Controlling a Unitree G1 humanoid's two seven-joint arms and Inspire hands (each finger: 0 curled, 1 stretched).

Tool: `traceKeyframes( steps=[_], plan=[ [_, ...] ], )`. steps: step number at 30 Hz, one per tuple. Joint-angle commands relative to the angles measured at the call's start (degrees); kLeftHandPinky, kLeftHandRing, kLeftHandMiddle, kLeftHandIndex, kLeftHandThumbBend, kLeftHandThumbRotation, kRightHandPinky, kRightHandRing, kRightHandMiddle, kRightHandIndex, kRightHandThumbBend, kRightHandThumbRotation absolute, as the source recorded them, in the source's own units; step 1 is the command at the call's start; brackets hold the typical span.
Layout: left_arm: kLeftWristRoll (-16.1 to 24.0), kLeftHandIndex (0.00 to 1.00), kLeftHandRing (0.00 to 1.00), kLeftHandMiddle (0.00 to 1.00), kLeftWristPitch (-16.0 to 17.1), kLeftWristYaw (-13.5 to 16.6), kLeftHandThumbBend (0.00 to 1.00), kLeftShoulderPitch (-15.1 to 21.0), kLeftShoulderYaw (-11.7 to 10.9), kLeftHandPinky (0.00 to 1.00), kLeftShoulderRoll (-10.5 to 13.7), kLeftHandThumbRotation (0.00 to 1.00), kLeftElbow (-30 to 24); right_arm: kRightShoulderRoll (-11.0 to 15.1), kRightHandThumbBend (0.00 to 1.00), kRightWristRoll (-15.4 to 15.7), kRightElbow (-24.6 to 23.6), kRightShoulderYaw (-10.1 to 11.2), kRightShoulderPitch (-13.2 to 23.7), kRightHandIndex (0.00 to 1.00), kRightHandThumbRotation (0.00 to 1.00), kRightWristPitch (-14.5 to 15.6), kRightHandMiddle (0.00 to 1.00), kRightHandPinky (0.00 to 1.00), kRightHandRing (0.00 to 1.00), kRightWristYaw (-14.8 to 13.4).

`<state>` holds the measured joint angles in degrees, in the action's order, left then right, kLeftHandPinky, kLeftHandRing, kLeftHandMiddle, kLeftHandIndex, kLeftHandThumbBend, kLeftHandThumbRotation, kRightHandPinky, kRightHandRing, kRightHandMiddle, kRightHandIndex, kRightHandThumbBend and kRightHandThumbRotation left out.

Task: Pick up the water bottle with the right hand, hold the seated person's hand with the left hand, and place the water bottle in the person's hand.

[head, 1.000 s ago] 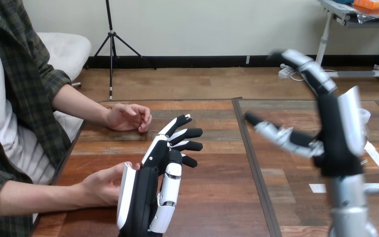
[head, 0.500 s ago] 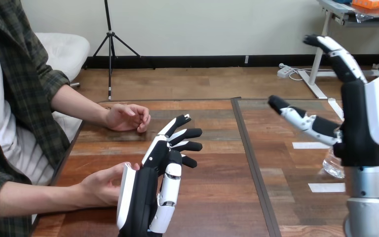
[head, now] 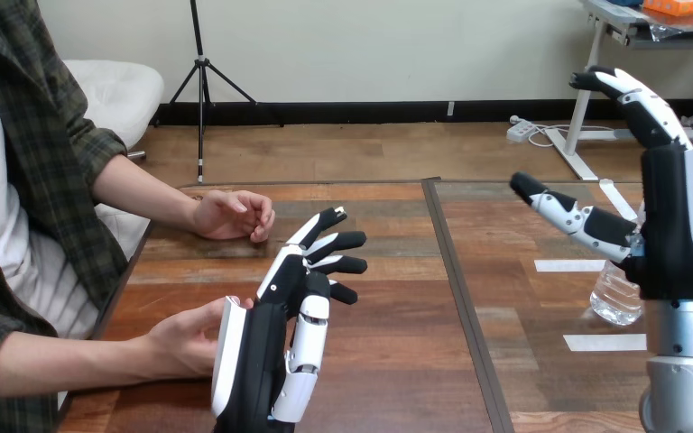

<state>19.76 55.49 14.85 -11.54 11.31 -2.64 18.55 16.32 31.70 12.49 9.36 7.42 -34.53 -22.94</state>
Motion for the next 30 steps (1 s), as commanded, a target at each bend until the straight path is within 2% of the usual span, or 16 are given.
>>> traceKeyframes(
  steps=[1, 8, 14, 21, 30],
  plan=[
    [0.2, 0.83, 0.67, 0.75, 0.8, 0.5, 0.07, 3.4, -0.3, 0.53, -0.8, 1.00, 0.3, 1.8, 0.74, 0.7, -2.4, 0.3, 4.8, 0.74, 0.20, 1.9, 0.82, 0.79, 0.85, -1.4],
    [0.5, 0.83, 0.67, 0.75, 1.4, 0.8, 0.07, 3.8, -0.5, 0.53, -0.9, 1.00, 0.9, 3.2, 0.74, 3.4, -2.2, 0.1, 5.4, 0.73, 0.18, 4.9, 0.81, 0.78, 0.83, -3.3],
    [0.6, 0.83, 0.67, 0.75, 1.2, 0.8, 0.06, 3.7, -0.5, 0.53, -0.9, 1.00, 0.8, 3.9, 0.75, 5.0, -3.2, -0.3, 5.6, 0.71, 0.15, 9.7, 0.80, 0.76, 0.83, -2.5],
    [0.7, 0.83, 0.67, 0.75, 1.2, 1.0, 0.07, 3.6, -0.6, 0.52, -0.8, 1.00, 0.8, 5.0, 0.75, 6.7, -6.4, -1.0, 5.5, 0.72, 0.14, 17.9, 0.82, 0.77, 0.85, 2.2],
    [-0.1, 0.84, 0.67, 0.75, 1.3, 0.7, 0.09, 3.6, -0.5, 0.53, -0.8, 1.00, 1.3, 7.0, 0.79, 8.3, -8.5, -2.1, 6.0, 0.71, 0.09, 24.3, 0.82, 0.79, 0.86, 6.4]
  ],
)
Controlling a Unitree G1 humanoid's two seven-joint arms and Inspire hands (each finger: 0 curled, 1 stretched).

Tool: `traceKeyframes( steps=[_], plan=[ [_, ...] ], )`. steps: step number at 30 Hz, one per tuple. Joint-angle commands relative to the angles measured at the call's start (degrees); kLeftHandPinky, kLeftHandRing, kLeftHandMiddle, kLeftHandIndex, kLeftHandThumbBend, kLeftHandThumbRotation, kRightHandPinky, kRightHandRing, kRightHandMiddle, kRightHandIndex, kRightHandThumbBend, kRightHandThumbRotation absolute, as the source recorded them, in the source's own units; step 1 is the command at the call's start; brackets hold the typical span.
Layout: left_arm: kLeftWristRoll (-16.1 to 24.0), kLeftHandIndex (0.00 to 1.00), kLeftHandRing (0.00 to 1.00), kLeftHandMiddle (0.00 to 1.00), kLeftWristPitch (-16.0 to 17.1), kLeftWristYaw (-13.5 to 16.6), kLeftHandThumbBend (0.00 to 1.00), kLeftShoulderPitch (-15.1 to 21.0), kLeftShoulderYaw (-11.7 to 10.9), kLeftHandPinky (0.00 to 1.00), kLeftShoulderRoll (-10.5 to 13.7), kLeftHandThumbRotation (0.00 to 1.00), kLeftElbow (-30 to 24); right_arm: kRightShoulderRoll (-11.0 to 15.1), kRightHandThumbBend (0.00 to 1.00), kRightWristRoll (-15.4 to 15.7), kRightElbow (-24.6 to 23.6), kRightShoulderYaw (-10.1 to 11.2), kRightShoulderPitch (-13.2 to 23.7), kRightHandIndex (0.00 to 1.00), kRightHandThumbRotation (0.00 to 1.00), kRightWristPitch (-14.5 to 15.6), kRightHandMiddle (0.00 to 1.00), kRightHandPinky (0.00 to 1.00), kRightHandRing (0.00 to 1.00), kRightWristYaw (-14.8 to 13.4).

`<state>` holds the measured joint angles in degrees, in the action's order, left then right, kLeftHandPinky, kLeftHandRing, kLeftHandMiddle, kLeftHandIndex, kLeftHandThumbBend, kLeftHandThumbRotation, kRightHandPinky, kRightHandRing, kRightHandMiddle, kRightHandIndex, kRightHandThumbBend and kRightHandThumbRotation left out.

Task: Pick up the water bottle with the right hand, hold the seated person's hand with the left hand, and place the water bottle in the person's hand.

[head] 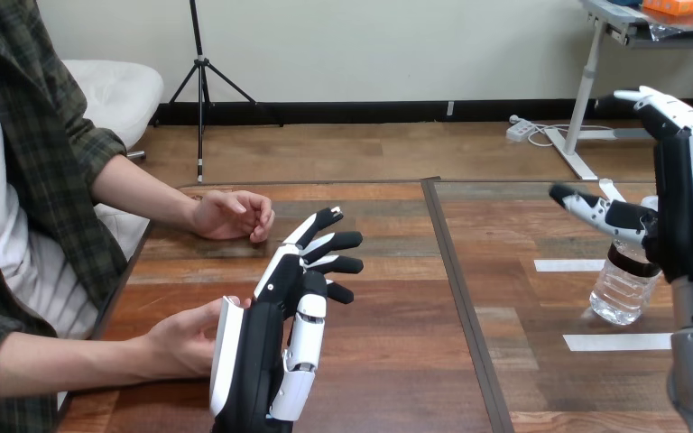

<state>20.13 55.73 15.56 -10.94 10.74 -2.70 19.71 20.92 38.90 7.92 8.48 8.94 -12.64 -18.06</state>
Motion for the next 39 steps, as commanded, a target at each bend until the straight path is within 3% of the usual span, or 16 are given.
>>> traceKeyframes(
  steps=[1, 13, 39],
  plan=[
    [-0.6, 0.84, 0.67, 0.75, 1.1, 0.0, 0.10, 3.0, 0.1, 0.53, -0.8, 1.00, 0.1, 2.6, 0.80, 1.4, -4.0, -1.4, 4.5, 0.70, 0.08, 3.1, 0.82, 0.79, 0.86, 1.7],
    [-0.9, 0.84, 0.68, 0.76, 1.0, -0.3, 0.10, 2.8, 0.3, 0.53, -0.8, 1.00, 0.0, 5.3, 0.86, 6.5, -2.3, -4.0, 6.4, 0.69, 0.04, 8.9, 0.79, 0.73, 0.81, 1.5],
    [-1.1, 0.84, 0.67, 0.76, 1.2, -0.3, 0.10, 2.6, 0.3, 0.54, -0.9, 1.00, 0.1, 8.7, 0.90, 10.5, 3.9, -9.1, 8.8, 0.68, 0.00, 13.8, 0.77, 0.71, 0.80, -0.1]
  ],
)
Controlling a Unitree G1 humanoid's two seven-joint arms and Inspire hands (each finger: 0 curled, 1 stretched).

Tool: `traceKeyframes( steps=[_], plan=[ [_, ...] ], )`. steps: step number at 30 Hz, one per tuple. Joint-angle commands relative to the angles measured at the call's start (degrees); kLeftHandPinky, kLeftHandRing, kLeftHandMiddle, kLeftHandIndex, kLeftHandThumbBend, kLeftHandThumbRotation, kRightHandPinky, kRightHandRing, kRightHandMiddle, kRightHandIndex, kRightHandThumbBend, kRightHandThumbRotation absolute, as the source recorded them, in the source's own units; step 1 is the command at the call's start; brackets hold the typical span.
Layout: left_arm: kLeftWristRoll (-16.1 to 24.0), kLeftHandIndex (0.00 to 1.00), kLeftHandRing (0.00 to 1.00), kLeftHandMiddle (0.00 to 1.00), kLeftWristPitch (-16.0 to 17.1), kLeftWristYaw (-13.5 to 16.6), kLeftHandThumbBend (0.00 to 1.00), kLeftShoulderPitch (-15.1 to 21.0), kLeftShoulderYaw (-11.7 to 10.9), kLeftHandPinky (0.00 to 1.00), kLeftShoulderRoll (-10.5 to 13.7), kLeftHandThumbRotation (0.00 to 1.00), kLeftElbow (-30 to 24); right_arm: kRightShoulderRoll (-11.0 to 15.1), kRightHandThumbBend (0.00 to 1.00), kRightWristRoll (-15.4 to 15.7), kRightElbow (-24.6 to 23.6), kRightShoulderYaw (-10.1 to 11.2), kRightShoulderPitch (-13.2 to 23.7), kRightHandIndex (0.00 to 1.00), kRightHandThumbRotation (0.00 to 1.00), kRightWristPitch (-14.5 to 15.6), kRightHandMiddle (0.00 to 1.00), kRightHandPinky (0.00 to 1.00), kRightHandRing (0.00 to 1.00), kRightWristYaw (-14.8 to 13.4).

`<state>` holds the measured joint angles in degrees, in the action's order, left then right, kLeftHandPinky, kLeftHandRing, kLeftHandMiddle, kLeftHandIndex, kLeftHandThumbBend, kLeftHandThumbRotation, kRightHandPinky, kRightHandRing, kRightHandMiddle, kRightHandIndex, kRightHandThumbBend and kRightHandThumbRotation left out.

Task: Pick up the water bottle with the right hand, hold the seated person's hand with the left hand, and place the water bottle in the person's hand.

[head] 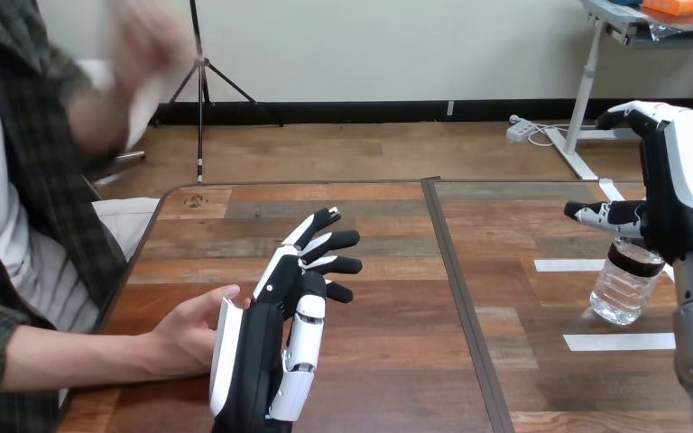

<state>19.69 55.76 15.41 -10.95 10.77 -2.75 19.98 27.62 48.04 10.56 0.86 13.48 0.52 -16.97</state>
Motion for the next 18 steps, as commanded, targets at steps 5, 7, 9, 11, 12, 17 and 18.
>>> traceKeyframes(
  steps=[5, 7, 9, 11, 12, 17, 18],
  plan=[
    [-0.8, 0.84, 0.67, 0.76, 1.2, -0.4, 0.10, 2.4, 0.3, 0.54, -0.7, 1.00, -0.2, 2.6, 0.90, 2.4, 2.4, -2.7, 4.6, 0.69, 0.01, 1.4, 0.77, 0.72, 0.80, -1.3],
    [-0.8, 0.84, 0.67, 0.76, 1.3, -0.4, 0.10, 2.4, 0.3, 0.54, -0.7, 1.00, -0.1, 2.9, 0.90, 2.8, 2.9, -3.0, 4.7, 0.69, 0.02, 1.5, 0.77, 0.72, 0.80, -1.6],
    [-1.1, 0.84, 0.67, 0.76, 1.2, -0.5, 0.11, 2.3, 0.3, 0.54, -0.7, 1.00, -0.1, 3.0, 0.90, 3.4, 3.5, -3.5, 4.8, 0.69, 0.02, 1.7, 0.77, 0.73, 0.80, -2.0],
    [-1.3, 0.84, 0.67, 0.76, 1.2, -0.7, 0.11, 2.3, 0.3, 0.54, -0.8, 1.00, -0.1, 3.2, 0.90, 3.7, 3.9, -4.0, 5.0, 0.68, 0.03, 2.0, 0.77, 0.73, 0.79, -2.2],
    [-1.4, 0.84, 0.67, 0.76, 1.2, -0.7, 0.10, 2.2, 0.3, 0.54, -0.8, 1.00, -0.1, 3.3, 0.90, 3.8, 4.1, -4.2, 5.0, 0.69, 0.03, 2.2, 0.77, 0.73, 0.80, -2.1],
    [-1.8, 0.84, 0.68, 0.76, 1.3, -1.1, 0.09, 2.2, 0.4, 0.54, -0.6, 1.00, -0.1, 3.3, 0.90, 3.9, 4.2, -5.0, 5.1, 0.69, 0.02, 3.3, 0.78, 0.75, 0.80, -1.5],
    [-2.0, 0.85, 0.68, 0.76, 1.4, -1.3, 0.09, 2.1, 0.4, 0.54, -0.6, 1.00, -0.1, 3.4, 0.90, 3.9, 4.1, -5.1, 5.0, 0.69, 0.02, 3.5, 0.78, 0.76, 0.81, -1.3]
  ],
)
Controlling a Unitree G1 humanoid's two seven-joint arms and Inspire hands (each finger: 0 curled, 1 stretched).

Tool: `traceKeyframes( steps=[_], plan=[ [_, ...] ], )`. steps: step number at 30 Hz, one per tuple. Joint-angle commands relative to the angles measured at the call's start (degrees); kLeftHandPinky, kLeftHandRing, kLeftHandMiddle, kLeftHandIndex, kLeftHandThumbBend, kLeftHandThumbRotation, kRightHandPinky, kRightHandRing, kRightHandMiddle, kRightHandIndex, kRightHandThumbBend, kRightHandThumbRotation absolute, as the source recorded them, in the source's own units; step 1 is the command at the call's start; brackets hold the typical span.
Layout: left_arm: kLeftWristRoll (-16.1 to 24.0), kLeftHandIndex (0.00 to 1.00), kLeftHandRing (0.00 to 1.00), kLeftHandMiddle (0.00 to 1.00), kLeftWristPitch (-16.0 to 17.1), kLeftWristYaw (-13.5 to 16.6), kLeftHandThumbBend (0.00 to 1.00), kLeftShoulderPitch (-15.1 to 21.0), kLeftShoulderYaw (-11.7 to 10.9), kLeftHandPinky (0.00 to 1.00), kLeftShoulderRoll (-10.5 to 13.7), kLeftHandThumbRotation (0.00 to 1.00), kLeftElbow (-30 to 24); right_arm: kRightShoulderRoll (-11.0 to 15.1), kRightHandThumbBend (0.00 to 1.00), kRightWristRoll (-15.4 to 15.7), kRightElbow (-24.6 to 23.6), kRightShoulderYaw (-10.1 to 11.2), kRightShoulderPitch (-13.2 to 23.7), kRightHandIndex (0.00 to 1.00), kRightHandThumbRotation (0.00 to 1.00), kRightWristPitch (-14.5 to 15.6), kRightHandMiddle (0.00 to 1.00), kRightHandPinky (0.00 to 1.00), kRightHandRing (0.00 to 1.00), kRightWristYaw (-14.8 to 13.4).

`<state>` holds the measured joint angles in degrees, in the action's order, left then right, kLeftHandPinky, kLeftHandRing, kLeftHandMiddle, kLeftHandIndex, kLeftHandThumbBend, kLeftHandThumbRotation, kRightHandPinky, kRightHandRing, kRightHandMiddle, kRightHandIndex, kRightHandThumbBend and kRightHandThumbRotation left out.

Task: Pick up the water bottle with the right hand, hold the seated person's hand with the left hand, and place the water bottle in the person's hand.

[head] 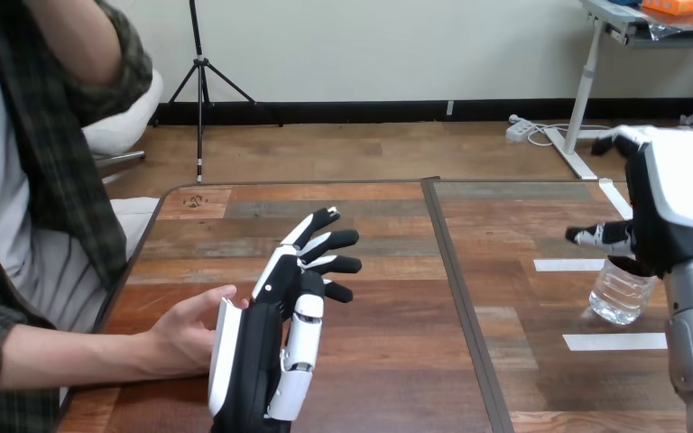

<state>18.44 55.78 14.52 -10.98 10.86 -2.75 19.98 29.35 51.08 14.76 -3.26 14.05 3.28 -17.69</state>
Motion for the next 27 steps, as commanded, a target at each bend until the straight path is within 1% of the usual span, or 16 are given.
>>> traceKeyframes(
  steps=[1, 4, 10, 24, 27],
  plan=[
    [-0.8, 0.85, 0.68, 0.77, 1.4, -0.5, 0.08, 2.1, 0.3, 0.54, -0.5, 1.00, -0.2, 1.7, 0.89, 0.8, -0.2, -1.1, 4.4, 0.69, 0.02, 0.9, 0.78, 0.76, 0.81, -0.5],
    [-0.9, 0.85, 0.68, 0.77, 1.3, -0.6, 0.08, 2.0, 0.3, 0.54, -0.6, 1.00, -0.3, 1.8, 0.89, 0.9, -0.1, -1.5, 4.5, 0.69, 0.01, 1.4, 0.78, 0.78, 0.82, -0.2],
    [-1.0, 0.86, 0.68, 0.77, 1.3, -0.8, 0.07, 1.8, 0.3, 0.54, -0.6, 1.00, -0.6, 2.1, 0.89, 0.5, 0.6, -2.0, 4.6, 0.69, 0.00, 1.5, 0.78, 0.79, 0.82, -0.7],
    [-0.7, 0.85, 0.68, 0.77, 1.0, -1.0, 0.07, 1.2, 0.1, 0.53, -0.8, 1.00, -1.2, 2.3, 0.86, 0.1, 0.7, -2.2, 4.5, 0.70, 0.02, 3.1, 0.79, 0.79, 0.83, 1.0],
    [-0.7, 0.85, 0.68, 0.77, 1.2, -1.0, 0.07, 1.2, 0.1, 0.53, -0.8, 1.00, -1.2, 2.4, 0.86, -0.1, 0.8, -2.2, 4.5, 0.70, 0.03, 3.1, 0.79, 0.79, 0.83, 1.0]
  ],
)
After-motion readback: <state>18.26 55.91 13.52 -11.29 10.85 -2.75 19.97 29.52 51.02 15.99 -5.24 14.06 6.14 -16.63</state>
